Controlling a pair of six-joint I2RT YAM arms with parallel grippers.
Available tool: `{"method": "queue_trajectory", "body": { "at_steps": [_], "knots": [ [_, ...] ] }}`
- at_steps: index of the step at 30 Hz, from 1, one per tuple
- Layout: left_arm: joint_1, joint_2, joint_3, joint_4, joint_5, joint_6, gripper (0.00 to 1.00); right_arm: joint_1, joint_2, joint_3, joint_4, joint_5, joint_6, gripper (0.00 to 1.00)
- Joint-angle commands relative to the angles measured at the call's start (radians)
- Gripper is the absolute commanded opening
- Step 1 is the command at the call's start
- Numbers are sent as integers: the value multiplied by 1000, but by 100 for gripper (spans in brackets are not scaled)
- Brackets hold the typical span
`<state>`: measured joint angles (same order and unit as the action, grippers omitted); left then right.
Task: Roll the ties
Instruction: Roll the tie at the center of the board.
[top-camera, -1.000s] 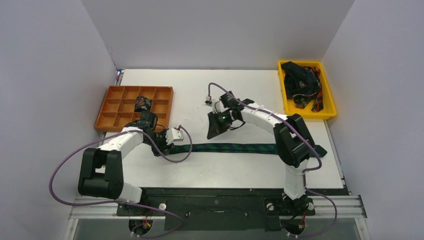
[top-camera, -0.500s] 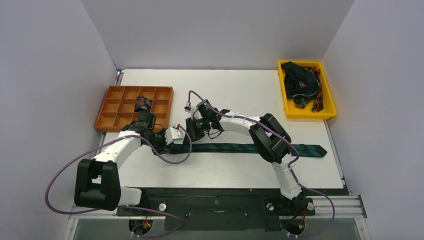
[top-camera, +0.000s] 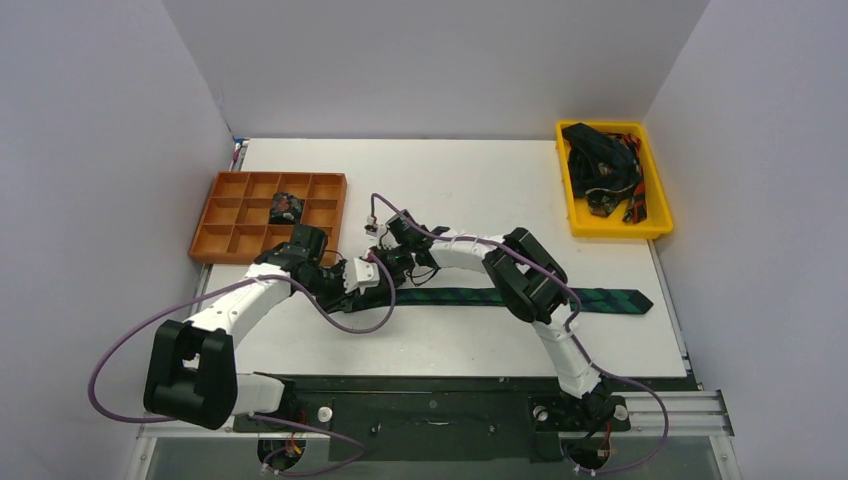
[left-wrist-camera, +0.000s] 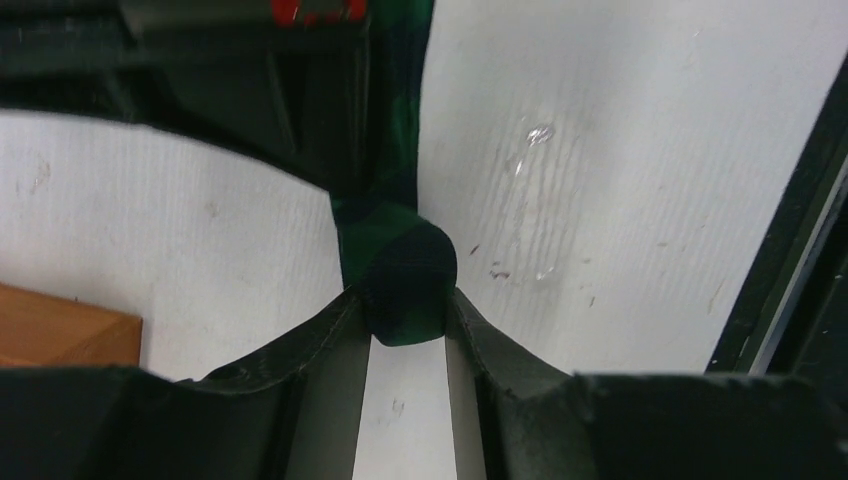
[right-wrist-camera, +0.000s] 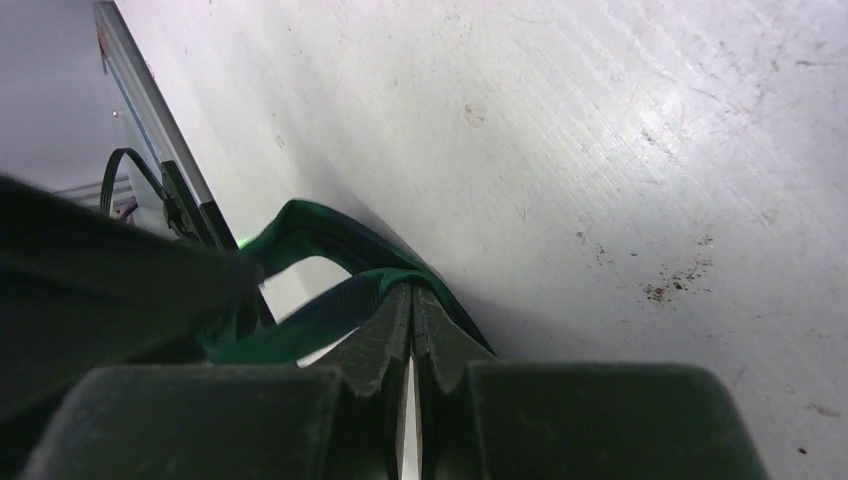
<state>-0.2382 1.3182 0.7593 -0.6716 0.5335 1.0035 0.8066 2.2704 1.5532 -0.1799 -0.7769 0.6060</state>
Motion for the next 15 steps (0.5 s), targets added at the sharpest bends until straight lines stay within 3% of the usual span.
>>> {"method": "queue_trajectory", "body": {
  "at_steps": [1,10,15],
  "knots": [
    [-97,-24,62,40,52,-93,29,-4,-31,12,-6,55,-63,0],
    [-175,77,117,103,19,-140,31,-135,-281,-206,90,-52,-31,36],
    [-183,158,150,142,20,-140,31,-149,-303,-291,218,-94,55,40]
  ]
}}
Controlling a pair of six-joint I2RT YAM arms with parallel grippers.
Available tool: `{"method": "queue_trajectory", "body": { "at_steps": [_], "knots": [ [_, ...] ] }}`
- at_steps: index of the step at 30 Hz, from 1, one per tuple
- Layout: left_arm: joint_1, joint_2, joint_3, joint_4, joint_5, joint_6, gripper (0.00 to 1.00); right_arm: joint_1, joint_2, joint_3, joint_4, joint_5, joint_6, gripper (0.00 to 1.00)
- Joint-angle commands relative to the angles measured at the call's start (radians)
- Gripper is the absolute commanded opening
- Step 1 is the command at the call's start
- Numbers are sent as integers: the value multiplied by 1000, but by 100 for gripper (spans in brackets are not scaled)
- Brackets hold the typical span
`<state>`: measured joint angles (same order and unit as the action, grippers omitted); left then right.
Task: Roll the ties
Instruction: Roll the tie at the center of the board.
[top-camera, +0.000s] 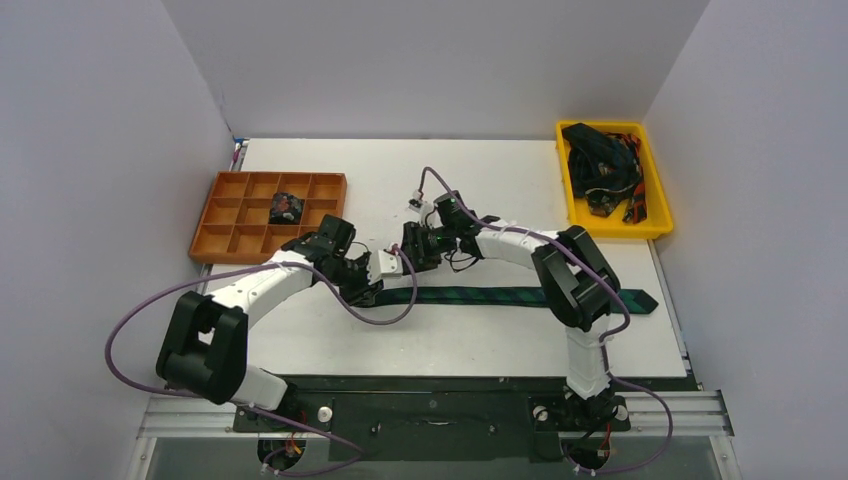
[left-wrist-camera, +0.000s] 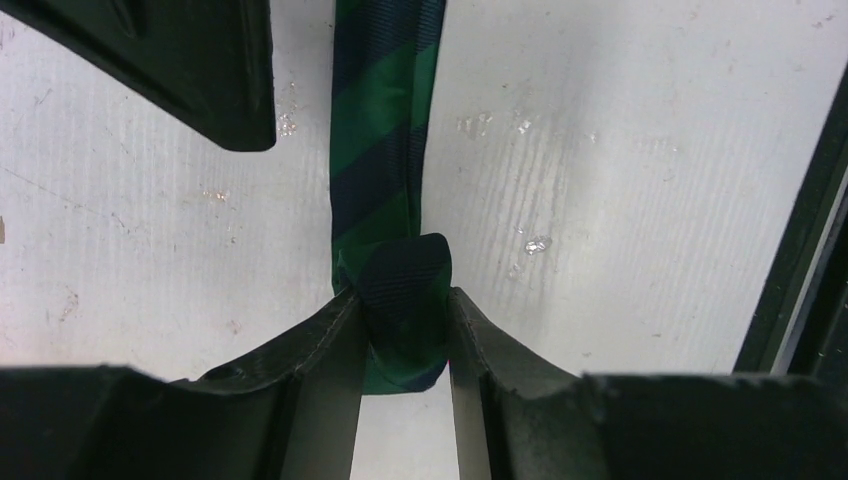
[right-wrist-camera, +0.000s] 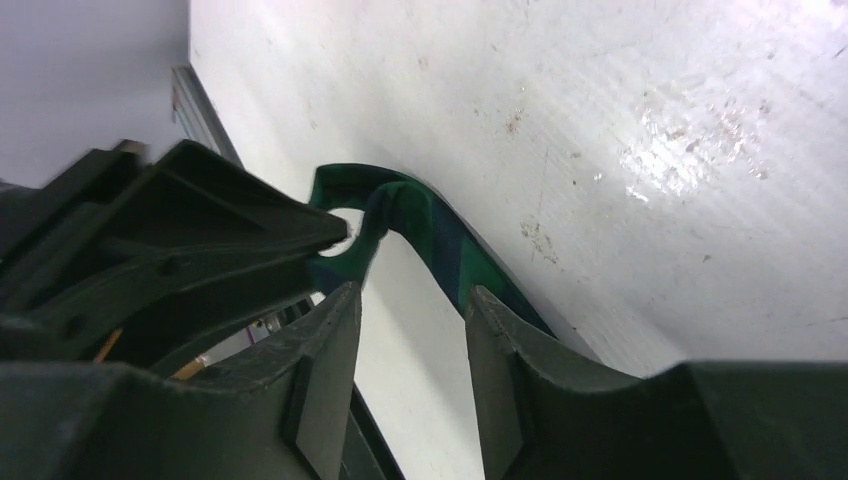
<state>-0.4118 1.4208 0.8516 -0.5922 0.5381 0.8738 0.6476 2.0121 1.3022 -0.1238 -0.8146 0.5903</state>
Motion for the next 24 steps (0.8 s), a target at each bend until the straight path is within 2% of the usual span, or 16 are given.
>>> {"method": "queue_trajectory", "body": {
  "at_steps": [1,4,9,18,24],
  "knots": [
    [-11,66,61,64,15,-10,31,10,-38,-47,191,-66,93,40],
    [-18,104,83,72,26,-16,31,15,-15,-63,312,-77,186,42],
    [-21,132,95,87,35,-35,31,32,24,-65,396,-102,251,43],
    [-19,151,100,90,46,-40,31,13,54,-91,400,-138,243,43],
    [-16,152,104,80,52,-32,31,-10,46,-121,416,-153,247,38]
  ]
}}
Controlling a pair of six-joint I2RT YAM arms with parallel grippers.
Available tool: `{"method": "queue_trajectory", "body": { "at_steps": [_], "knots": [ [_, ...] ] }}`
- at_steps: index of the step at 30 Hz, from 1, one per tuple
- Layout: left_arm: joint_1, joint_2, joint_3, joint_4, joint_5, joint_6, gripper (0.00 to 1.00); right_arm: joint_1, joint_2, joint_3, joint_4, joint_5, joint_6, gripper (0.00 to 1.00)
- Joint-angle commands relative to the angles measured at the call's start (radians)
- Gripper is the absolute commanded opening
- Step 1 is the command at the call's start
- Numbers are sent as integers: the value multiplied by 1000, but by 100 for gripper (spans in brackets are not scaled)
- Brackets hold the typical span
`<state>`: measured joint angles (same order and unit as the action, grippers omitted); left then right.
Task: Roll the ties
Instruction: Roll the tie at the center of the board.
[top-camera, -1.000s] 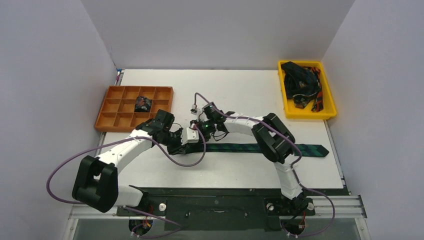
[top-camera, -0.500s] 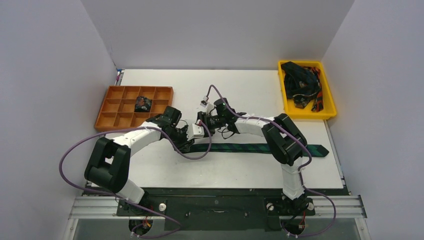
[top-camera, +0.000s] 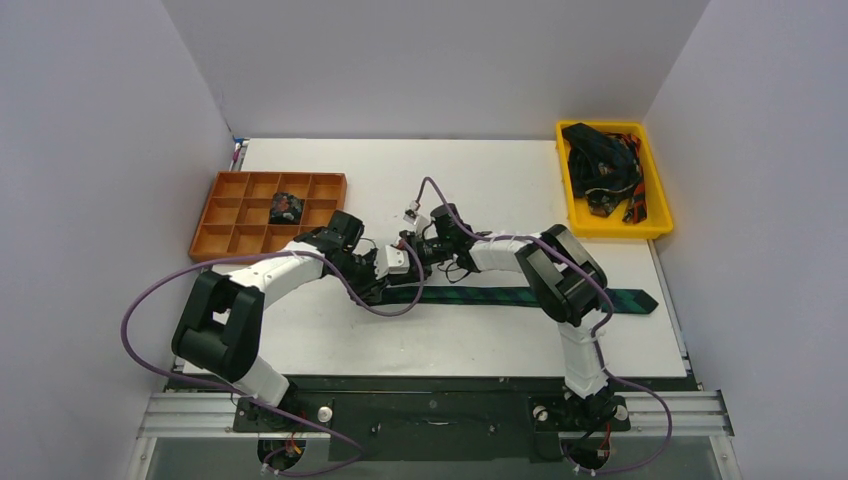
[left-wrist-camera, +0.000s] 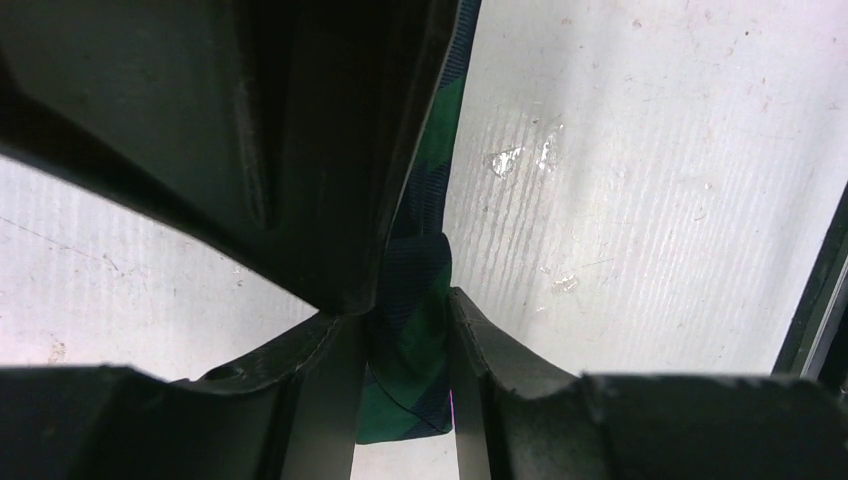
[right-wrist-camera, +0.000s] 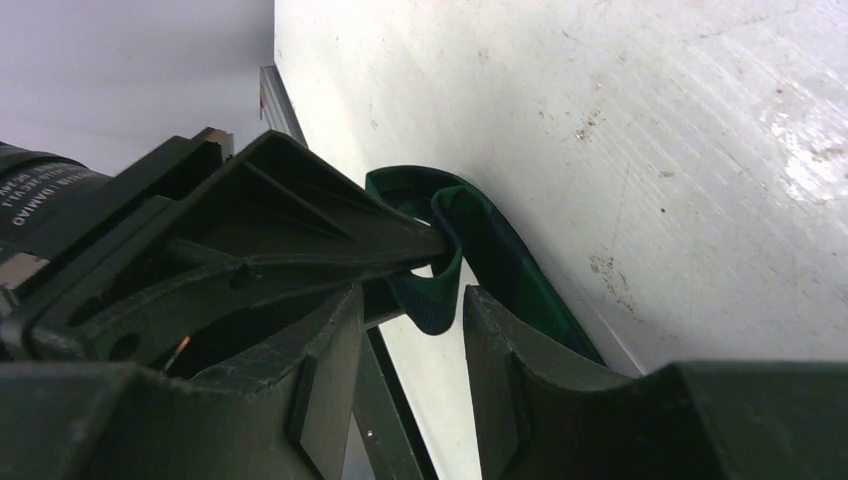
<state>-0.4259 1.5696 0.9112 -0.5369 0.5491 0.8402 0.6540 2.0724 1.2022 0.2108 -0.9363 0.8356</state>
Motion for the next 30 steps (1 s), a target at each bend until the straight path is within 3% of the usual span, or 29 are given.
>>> {"method": "queue_trajectory", "body": {
  "at_steps": [1,16,21,23,24,25,26,30],
  "knots": [
    [0,5,45,25,43,3,31,-16,-18,-22,86,-29,6,38],
    [16,24,66,26,76,-1,31,20,26,-36,121,-45,49,37],
    [23,22,66,24,86,-2,31,22,39,-52,118,-43,39,32],
    [25,21,65,21,90,3,31,23,35,-58,150,-37,50,26],
    [25,20,62,20,91,7,32,26,34,-59,155,-36,50,18],
    [26,19,57,20,92,8,36,28,34,-58,152,-36,47,13],
    [26,16,55,20,93,8,39,28,32,-57,148,-35,35,2],
    [64,-21,38,-17,75,33,60,5,18,-55,-3,-18,-97,0]
  ]
}}
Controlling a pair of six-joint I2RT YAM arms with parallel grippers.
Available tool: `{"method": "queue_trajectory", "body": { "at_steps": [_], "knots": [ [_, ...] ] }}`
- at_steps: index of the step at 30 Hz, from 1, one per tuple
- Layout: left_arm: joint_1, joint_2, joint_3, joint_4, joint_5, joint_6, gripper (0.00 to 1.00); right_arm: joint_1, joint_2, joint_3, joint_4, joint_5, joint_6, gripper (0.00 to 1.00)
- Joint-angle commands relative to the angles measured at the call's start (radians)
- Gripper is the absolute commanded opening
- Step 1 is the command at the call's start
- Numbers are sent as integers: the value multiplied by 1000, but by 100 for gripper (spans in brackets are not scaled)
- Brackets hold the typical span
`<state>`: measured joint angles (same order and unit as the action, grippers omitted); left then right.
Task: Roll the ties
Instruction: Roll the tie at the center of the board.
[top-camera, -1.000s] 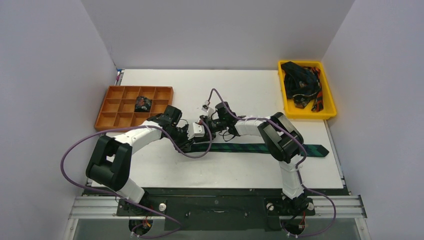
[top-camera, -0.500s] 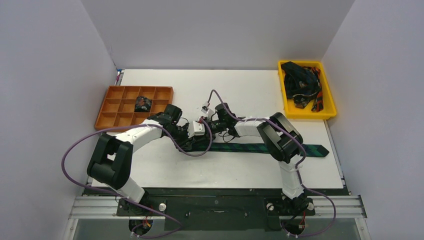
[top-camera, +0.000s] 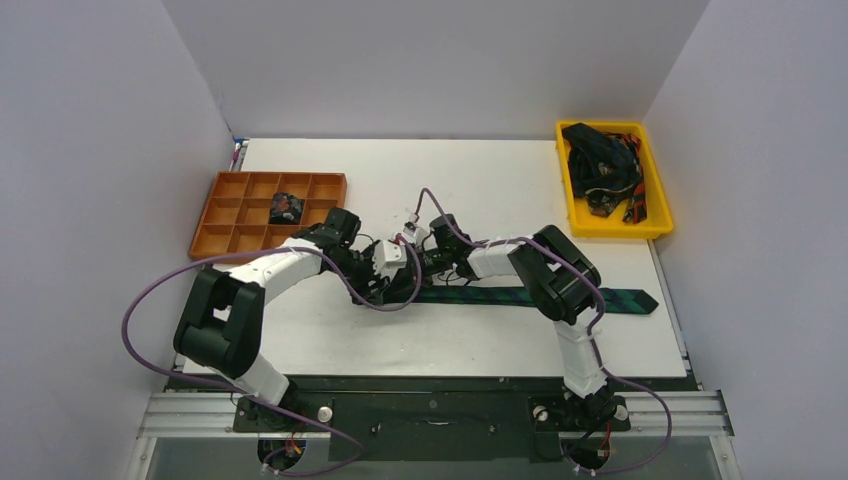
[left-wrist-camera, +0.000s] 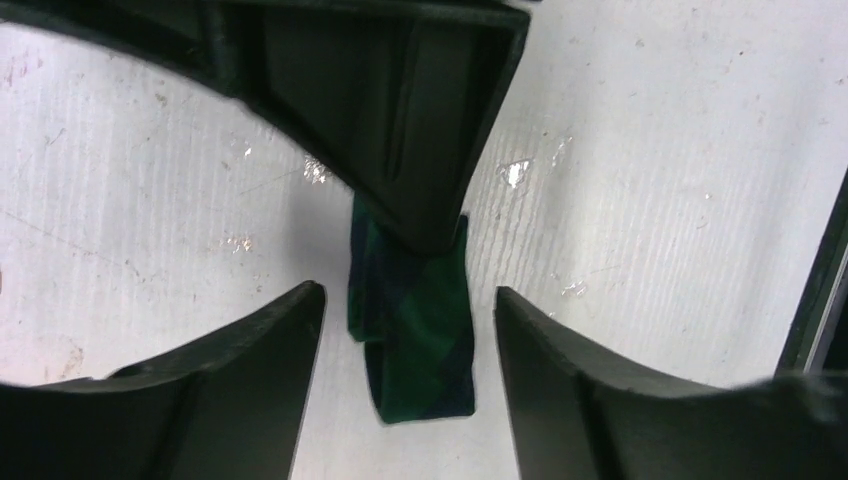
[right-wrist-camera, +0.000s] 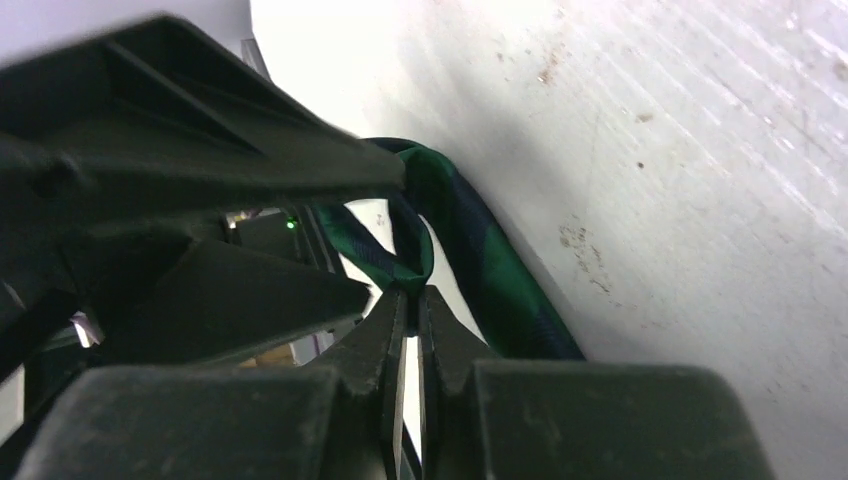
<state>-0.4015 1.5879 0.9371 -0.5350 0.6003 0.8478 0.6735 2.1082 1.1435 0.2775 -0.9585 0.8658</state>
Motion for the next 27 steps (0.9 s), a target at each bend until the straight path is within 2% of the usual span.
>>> {"method": "queue_trajectory", "body": {
  "at_steps": [1,5,13,20,27],
  "knots": [
    [72,-47,-5,-26,25,38,65,-25,-19,7,-127,11,-154,0],
    [106,-97,-73,-27,-27,167,71,-31,-17,26,-219,28,-246,0],
    [58,-65,-96,-13,-56,189,76,-46,-13,62,-361,60,-350,0],
    [-53,-24,-28,24,-71,100,88,-57,-35,80,-355,41,-345,0],
    [-104,72,-2,85,-131,52,89,-54,-53,53,-230,-5,-250,0]
  ]
}}
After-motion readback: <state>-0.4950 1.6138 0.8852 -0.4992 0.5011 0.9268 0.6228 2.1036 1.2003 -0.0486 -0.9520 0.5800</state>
